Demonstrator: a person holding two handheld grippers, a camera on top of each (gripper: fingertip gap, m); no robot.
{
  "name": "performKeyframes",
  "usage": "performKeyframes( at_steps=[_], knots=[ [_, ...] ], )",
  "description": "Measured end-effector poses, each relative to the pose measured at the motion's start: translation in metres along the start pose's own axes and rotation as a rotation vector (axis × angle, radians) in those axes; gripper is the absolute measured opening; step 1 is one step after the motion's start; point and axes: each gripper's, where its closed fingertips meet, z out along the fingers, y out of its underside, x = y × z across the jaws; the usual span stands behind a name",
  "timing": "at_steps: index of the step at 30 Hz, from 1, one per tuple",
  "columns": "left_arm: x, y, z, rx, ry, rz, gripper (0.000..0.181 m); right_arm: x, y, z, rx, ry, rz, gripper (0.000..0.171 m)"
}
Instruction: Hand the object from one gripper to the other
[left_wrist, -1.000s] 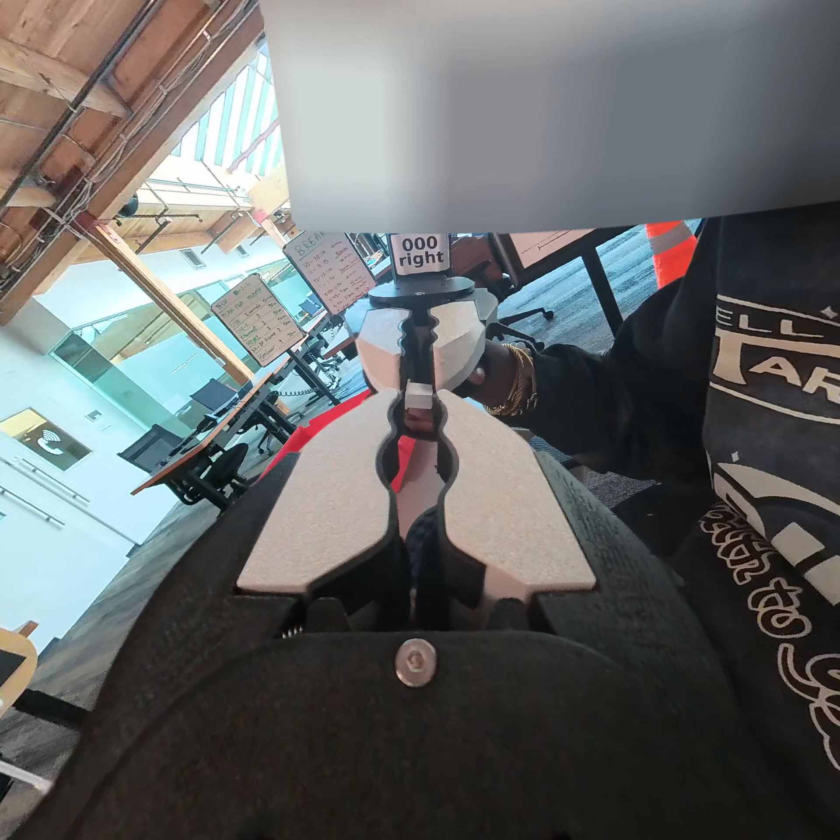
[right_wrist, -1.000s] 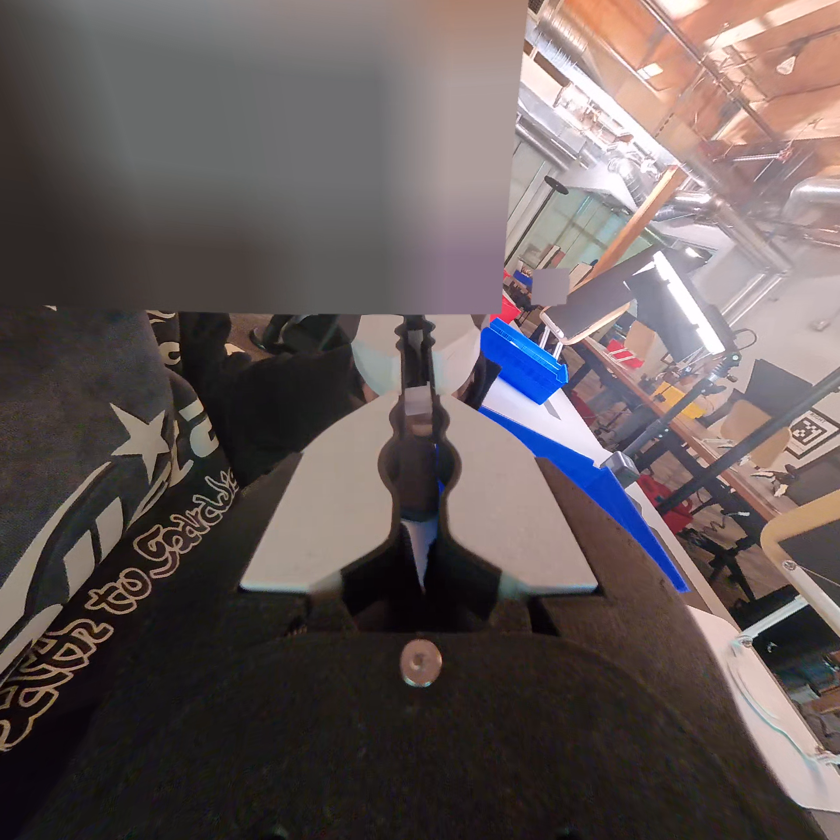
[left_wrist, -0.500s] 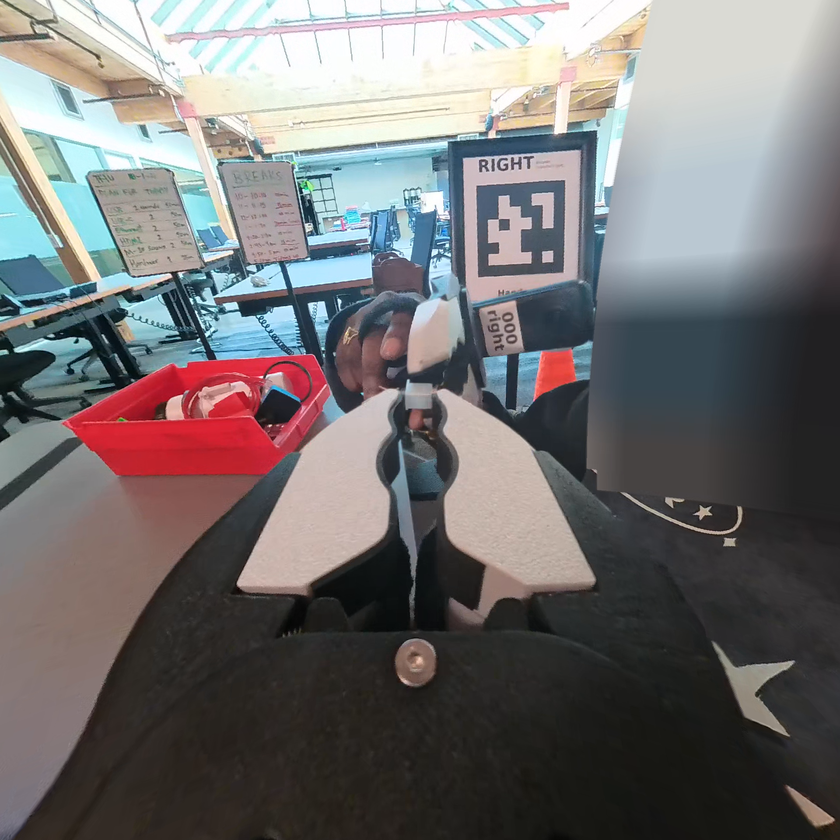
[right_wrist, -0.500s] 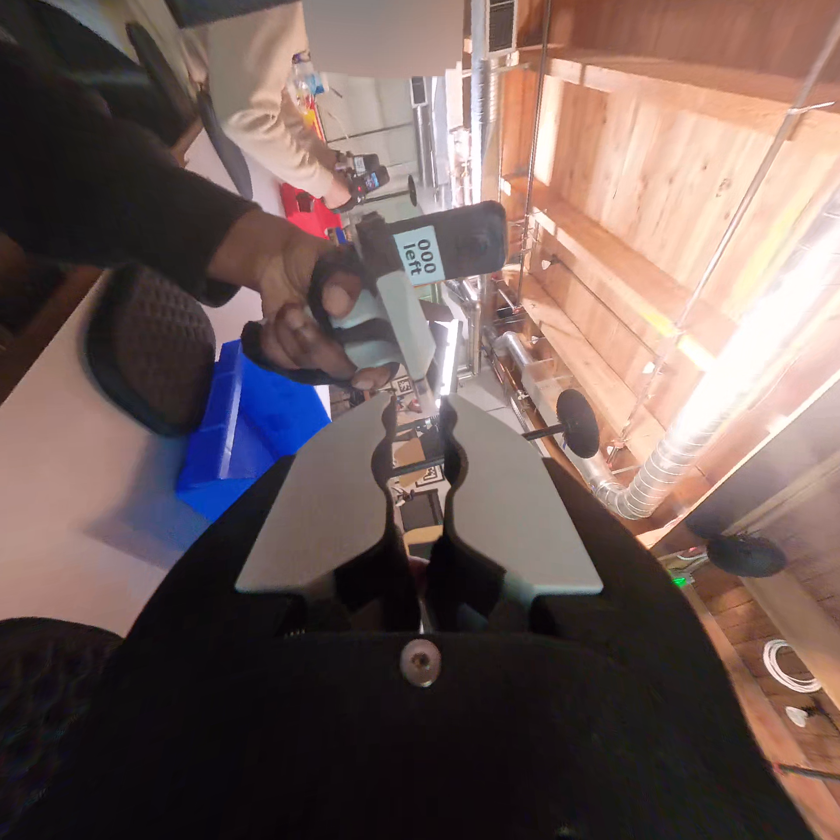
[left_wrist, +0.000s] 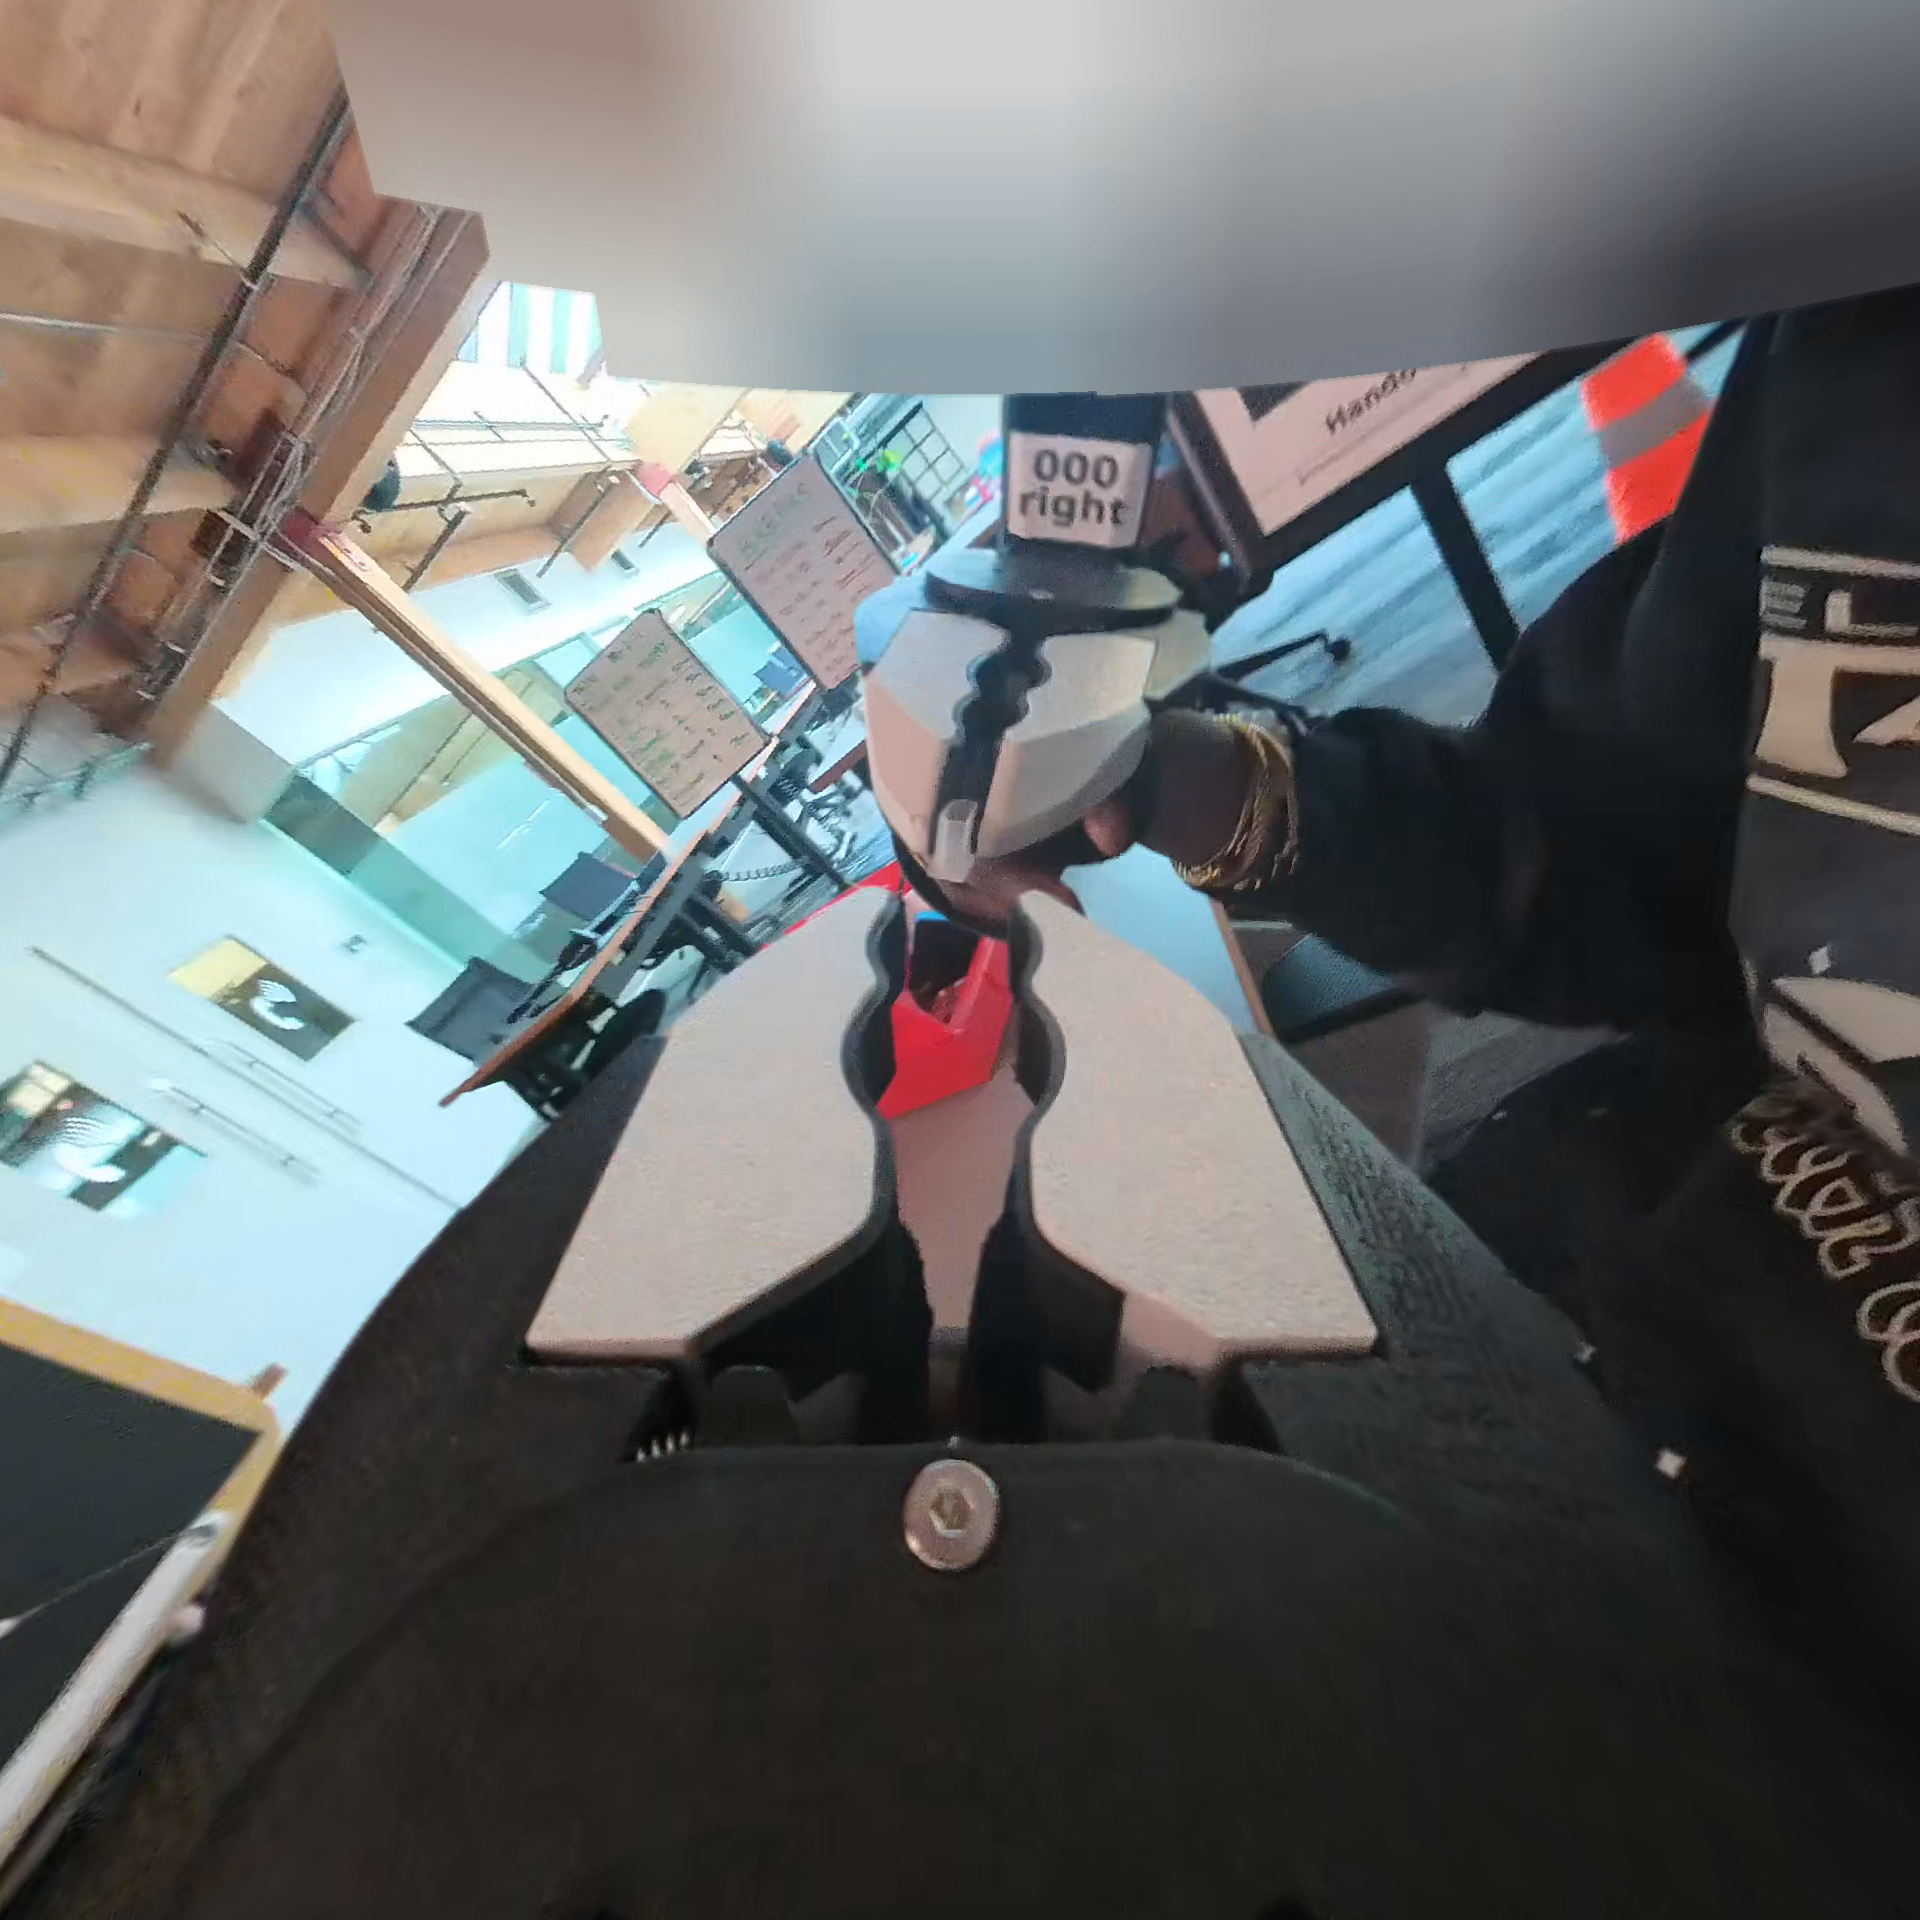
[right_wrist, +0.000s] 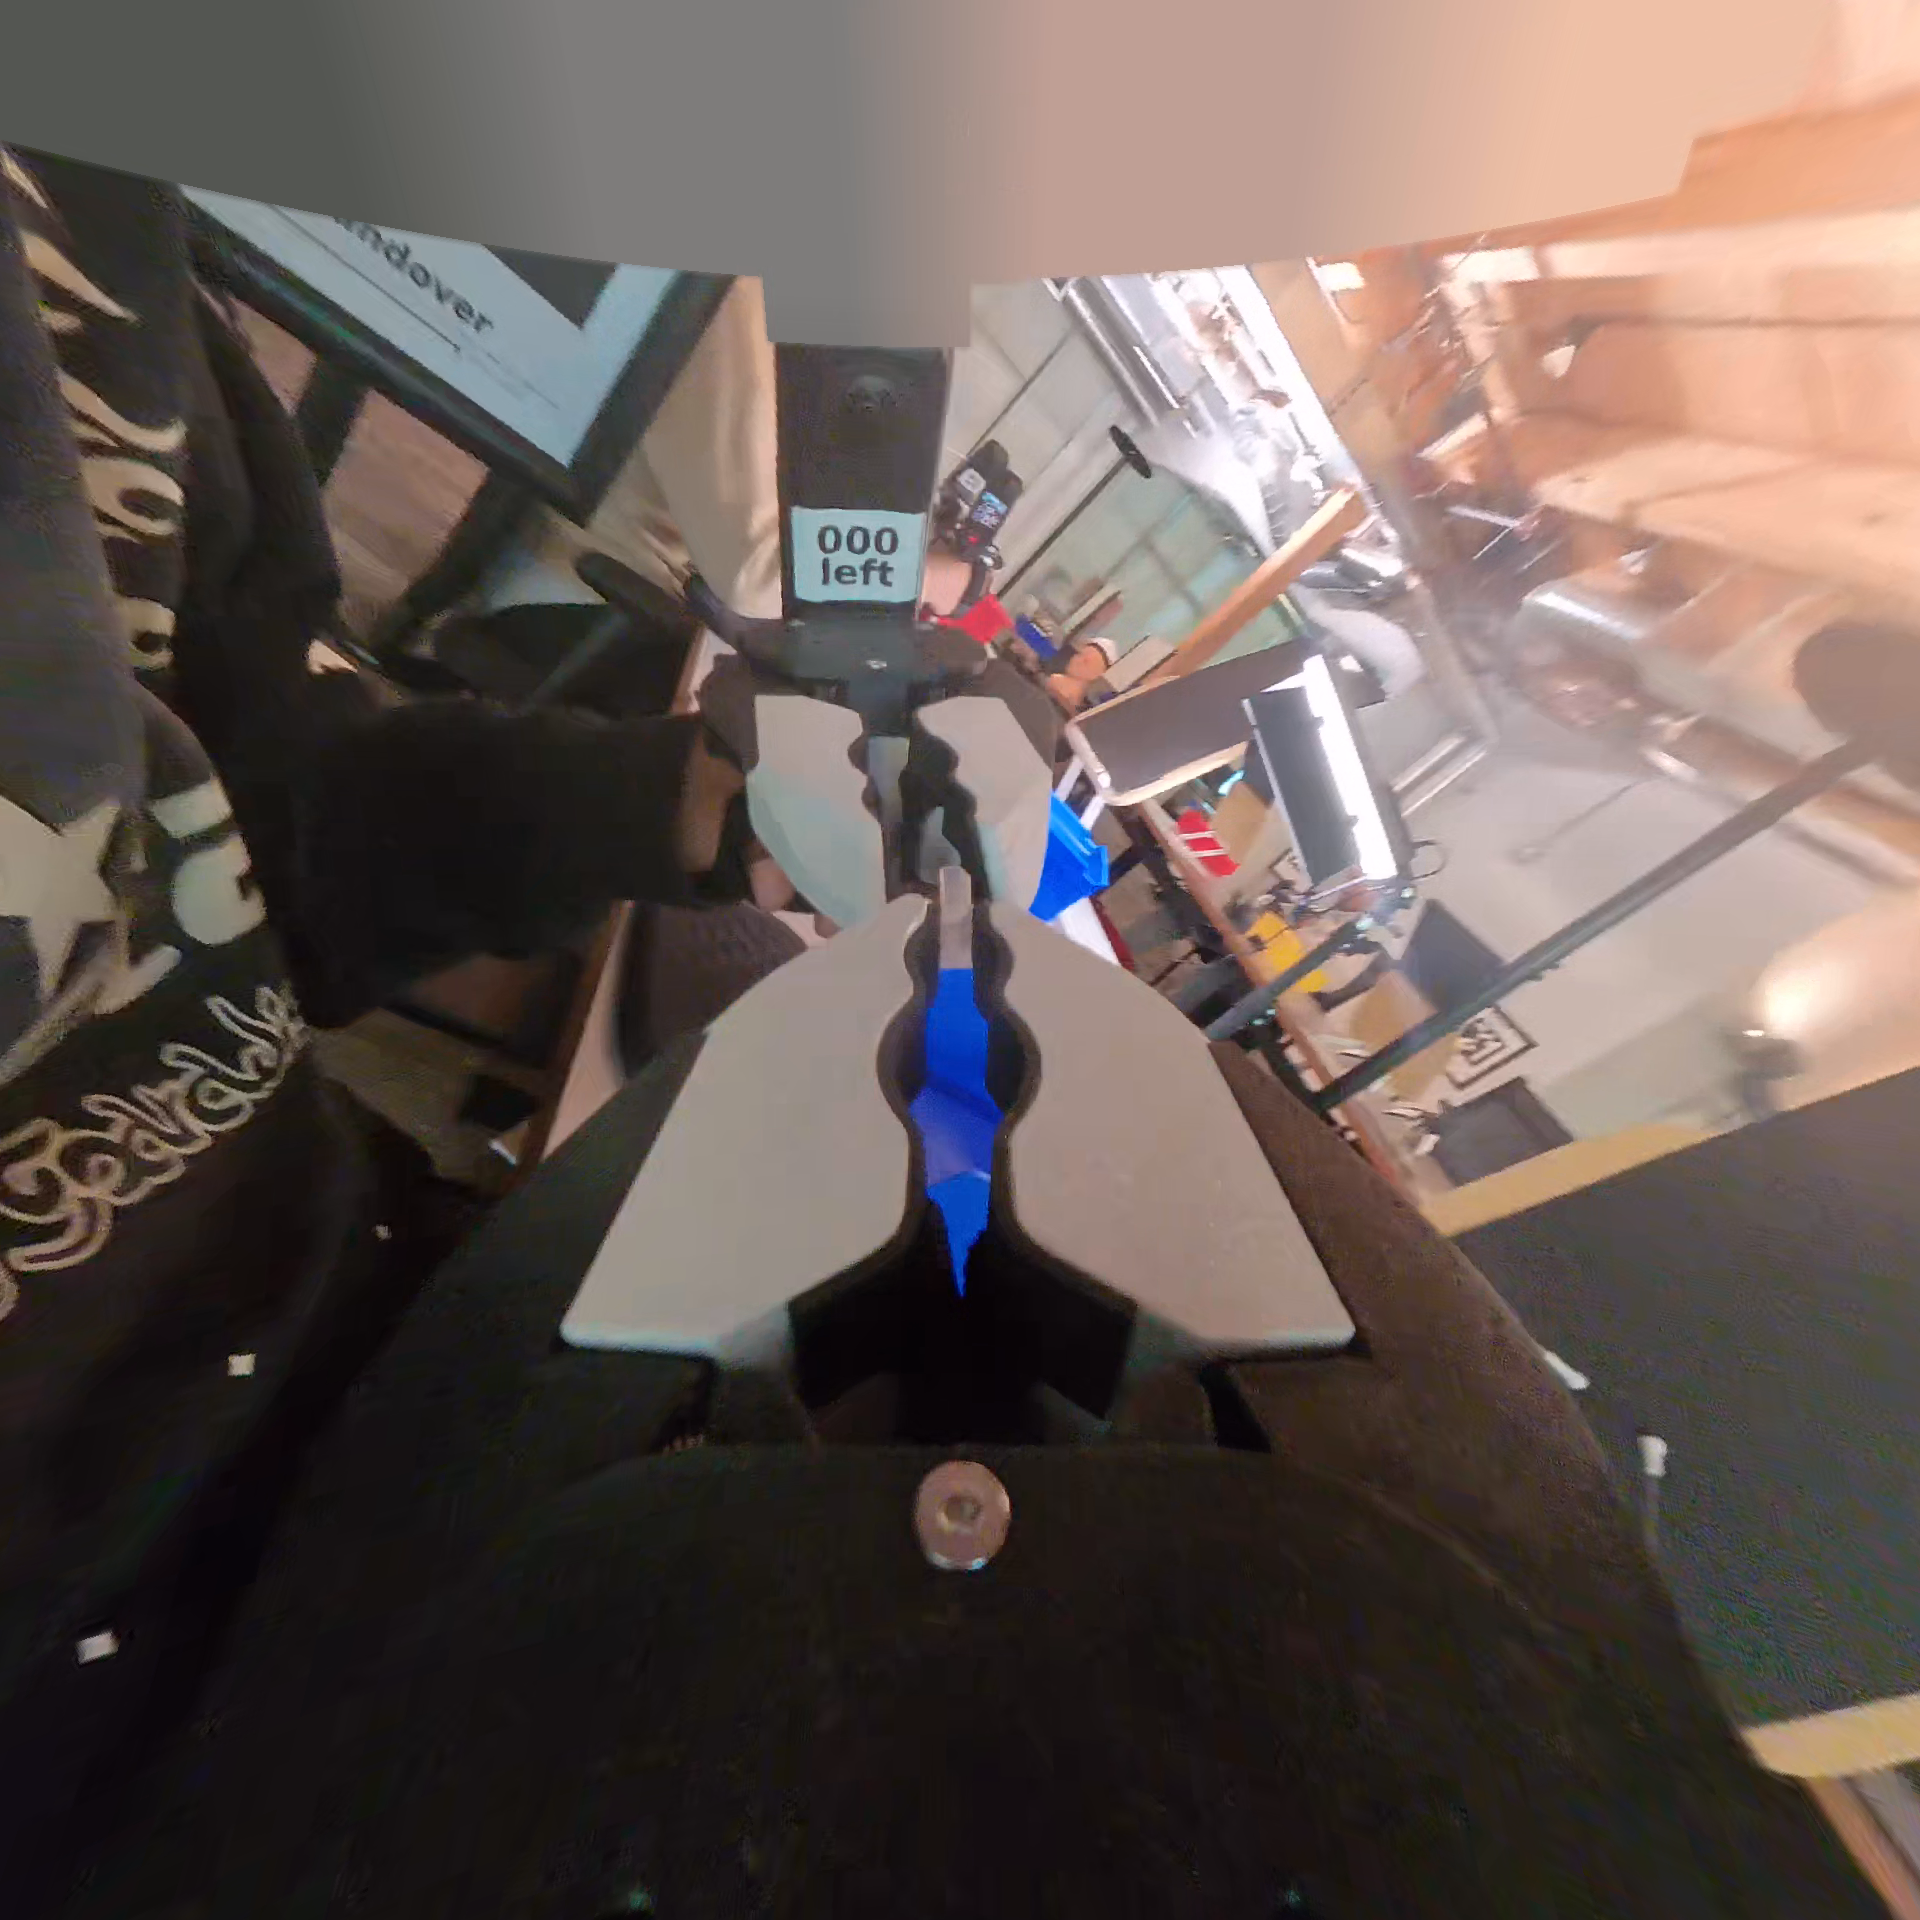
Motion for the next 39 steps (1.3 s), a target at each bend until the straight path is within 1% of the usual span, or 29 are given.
performKeyframes(
  at_steps=[3,7,12,13,16,18,19,22,24,27,30,33,34,36,38,39],
  knots=[
    [0.000,-0.003,0.003,0.004,-0.023,0.045,0.012,-0.003,0.004,0.000,-0.032,-0.028,0.032,0.005],
    [0.003,-0.004,0.004,0.013,-0.012,0.055,0.007,-0.006,0.006,0.001,-0.054,-0.040,0.031,0.006],
    [0.004,-0.006,0.002,0.023,0.033,-0.038,0.005,-0.007,0.004,0.001,-0.031,-0.041,0.018,0.006],
    [0.003,-0.008,0.002,0.039,0.039,-0.087,0.005,-0.005,0.002,0.001,-0.016,-0.025,-0.010,0.006],
    [-0.006,-0.012,-0.003,0.086,0.071,-0.334,0.005,-0.001,0.002,0.000,-0.021,0.058,-0.209,0.024],
    [-0.007,-0.013,-0.005,0.117,0.129,-0.487,0.005,0.001,0.002,0.001,-0.042,0.134,-0.399,0.027],
    [-0.005,-0.013,-0.005,0.121,0.158,-0.532,0.004,0.001,0.002,0.002,-0.056,0.160,-0.473,0.026],
    [-0.002,-0.006,-0.003,0.083,0.185,-0.591,0.005,0.001,0.000,0.003,-0.057,0.194,-0.568,0.026],
    [0.000,-0.005,-0.003,0.067,0.199,-0.610,0.005,-0.003,-0.001,0.004,-0.041,0.177,-0.578,0.024],
    [0.002,-0.006,-0.003,0.068,0.216,-0.626,0.004,-0.003,0.005,0.005,-0.083,0.171,-0.609,0.020],
    [0.004,-0.005,-0.002,0.053,0.226,-0.625,0.004,-0.006,0.004,0.006,-0.071,0.159,-0.604,0.012],
    [0.003,-0.005,-0.002,0.052,0.208,-0.597,0.005,-0.004,0.006,0.006,-0.088,0.154,-0.578,0.012],
    [0.003,-0.005,-0.002,0.066,0.198,-0.553,0.006,-0.004,0.005,0.006,-0.082,0.153,-0.554,0.011],
    [0.002,-0.009,-0.003,0.103,0.149,-0.398,0.018,-0.001,0.002,0.005,-0.056,0.146,-0.444,0.012],
    [0.003,-0.010,-0.005,0.105,0.099,-0.220,0.027,0.000,0.001,0.004,-0.030,0.097,-0.264,0.012],
    [0.005,-0.010,-0.005,0.089,0.083,-0.150,0.027,0.000,0.001,0.004,-0.019,0.066,-0.176,0.012]
  ],
)
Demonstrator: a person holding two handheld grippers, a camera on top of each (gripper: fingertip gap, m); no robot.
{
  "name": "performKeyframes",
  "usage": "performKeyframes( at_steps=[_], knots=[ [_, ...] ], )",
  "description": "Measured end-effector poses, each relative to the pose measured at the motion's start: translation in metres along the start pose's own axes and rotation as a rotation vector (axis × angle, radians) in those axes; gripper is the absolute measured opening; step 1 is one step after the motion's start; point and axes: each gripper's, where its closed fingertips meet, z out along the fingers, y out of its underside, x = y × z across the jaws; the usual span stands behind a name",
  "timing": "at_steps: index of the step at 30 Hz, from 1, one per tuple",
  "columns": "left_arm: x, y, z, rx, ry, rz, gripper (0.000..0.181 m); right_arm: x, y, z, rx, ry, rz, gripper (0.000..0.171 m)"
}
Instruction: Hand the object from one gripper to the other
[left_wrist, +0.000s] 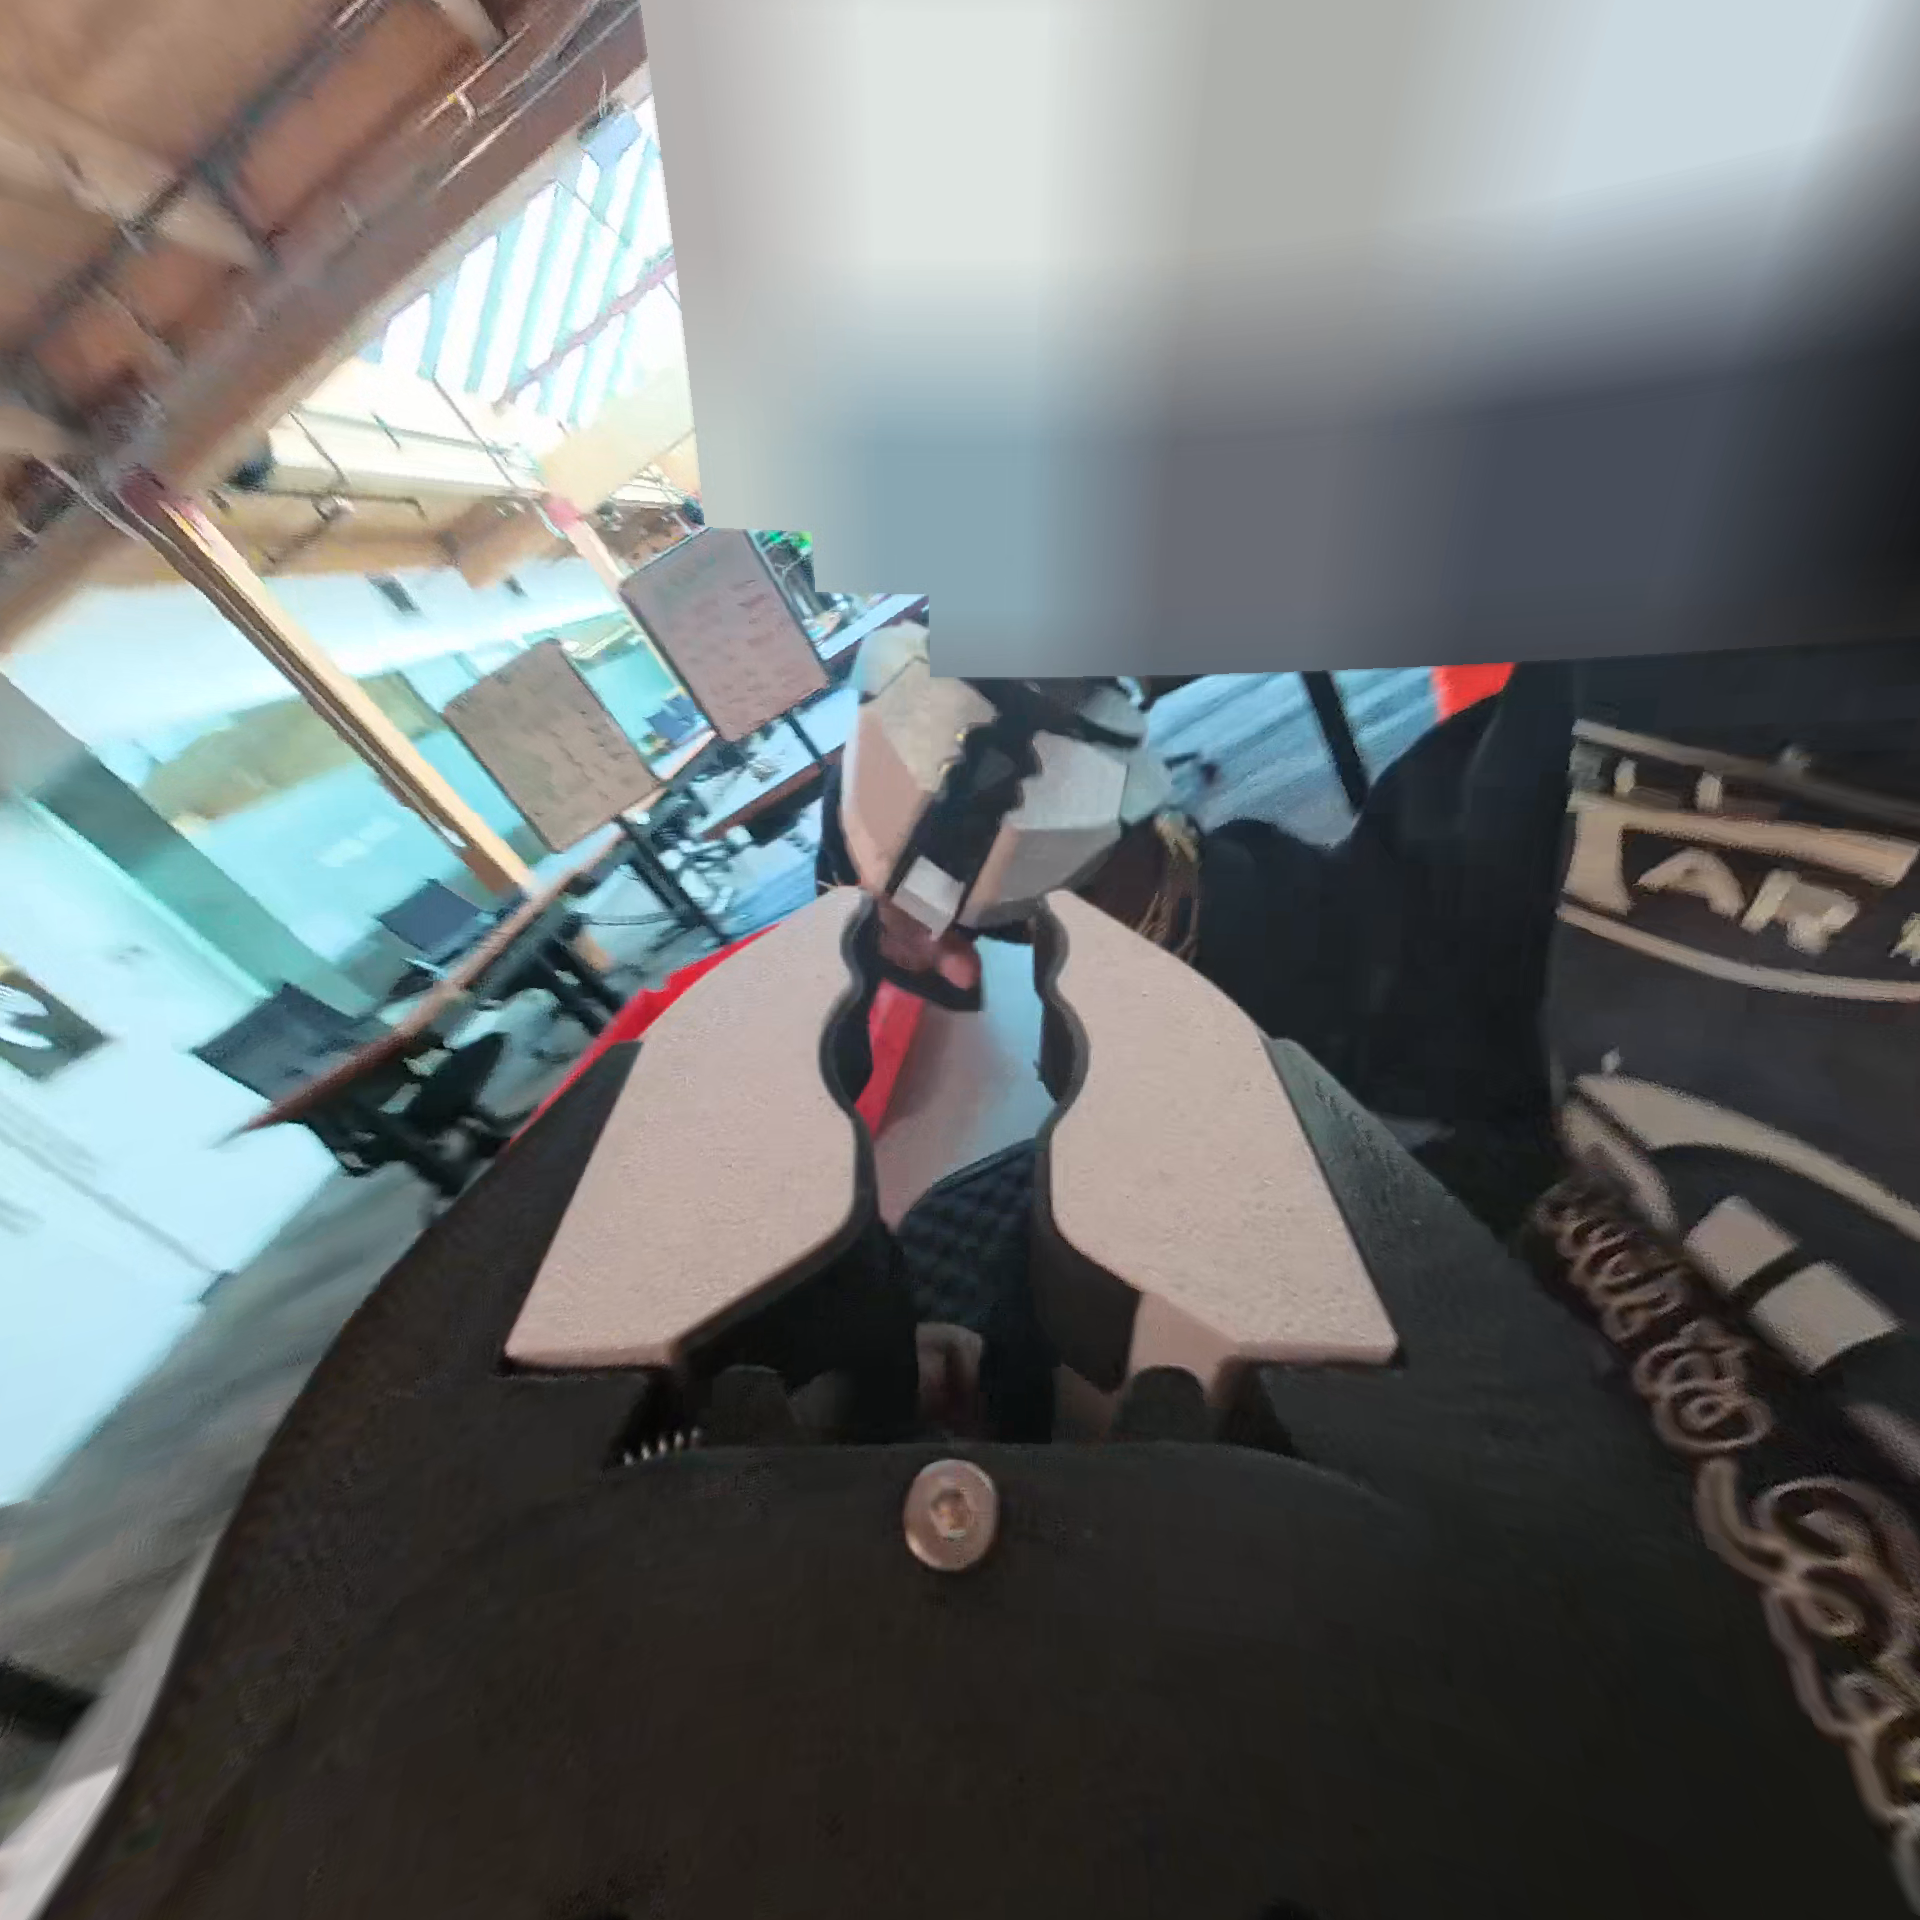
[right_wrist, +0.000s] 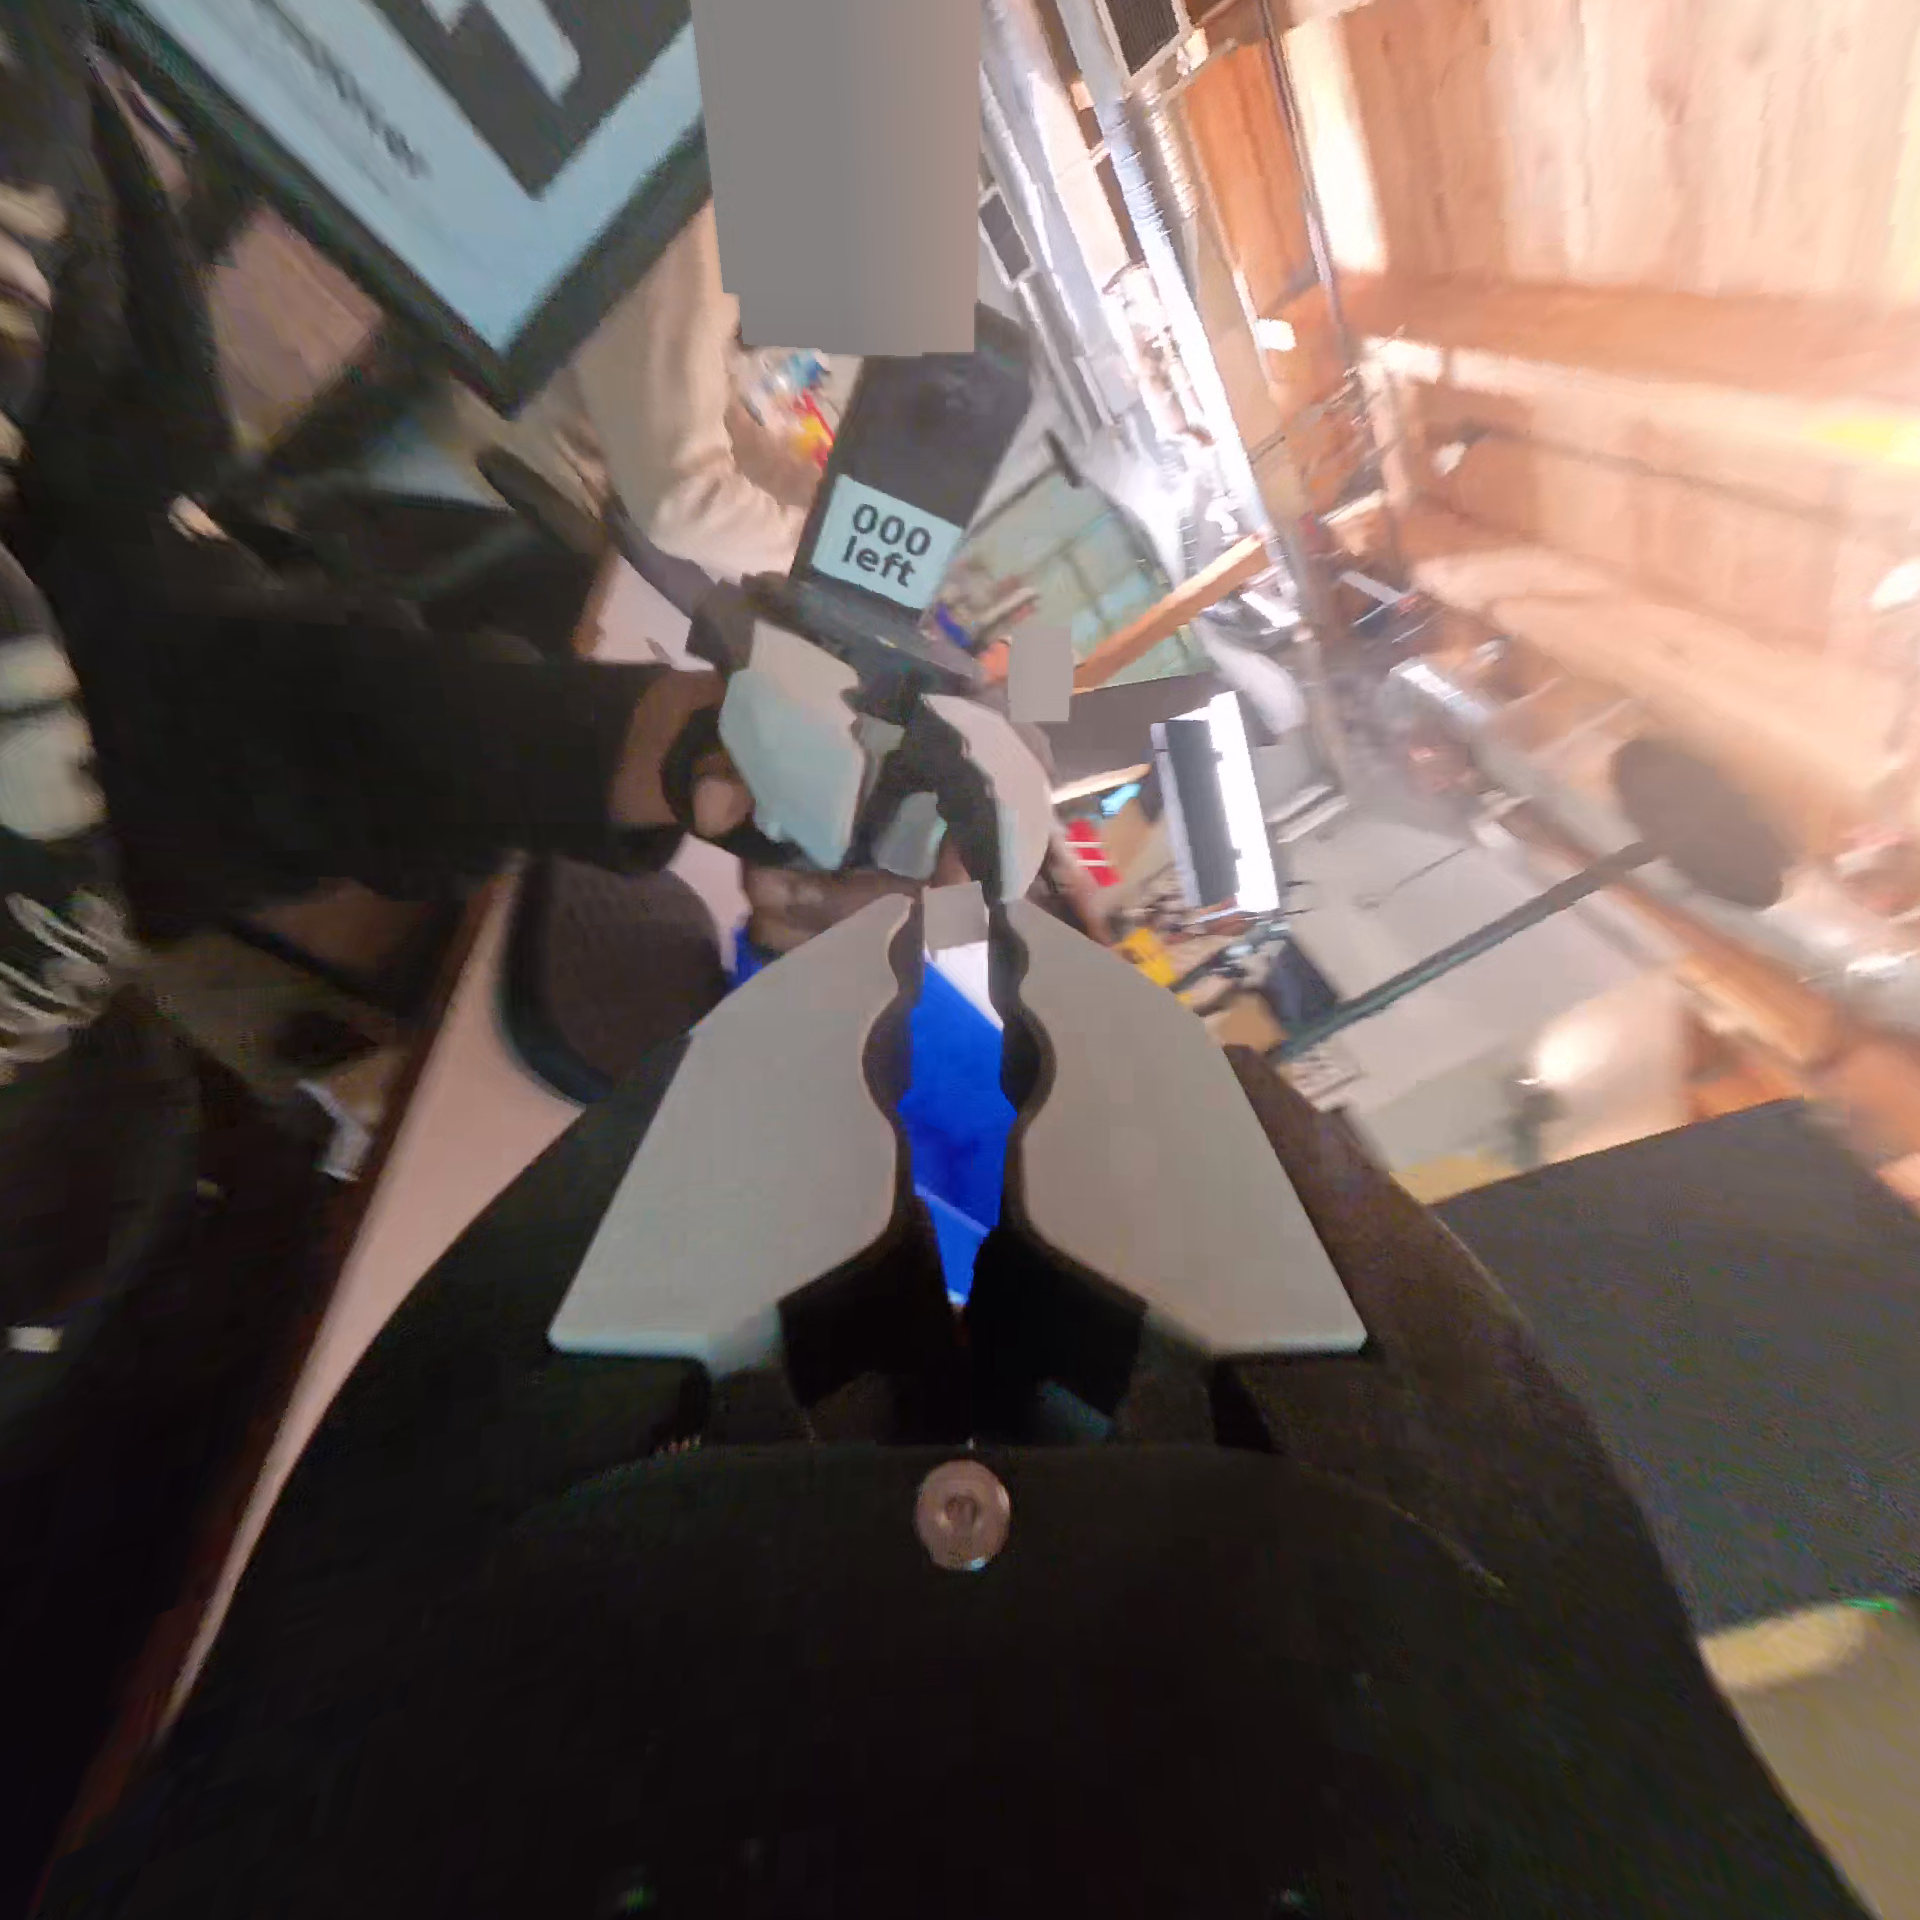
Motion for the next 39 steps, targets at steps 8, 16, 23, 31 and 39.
performKeyframes(
  at_steps=[8,16,23,31,39],
  knots=[
    [0.005,0.001,0.004,-0.055,-0.019,0.119,0.012,-0.011,-0.005,-0.002,0.037,-0.124,0.181,0.011],
    [0.001,-0.004,0.003,-0.019,0.033,-0.160,0.011,-0.007,-0.013,-0.005,0.106,-0.044,0.004,0.018],
    [-0.001,-0.001,-0.001,-0.006,0.119,-0.425,0.010,-0.004,-0.006,-0.004,-0.011,0.104,-0.433,0.017],
    [0.005,0.002,0.001,-0.031,0.156,-0.466,0.011,-0.010,-0.001,-0.001,-0.050,0.080,-0.470,0.006],
    [0.005,-0.001,-0.003,-0.030,0.013,0.047,0.022,-0.006,-0.002,-0.002,-0.019,0.017,-0.181,0.005]
  ],
)
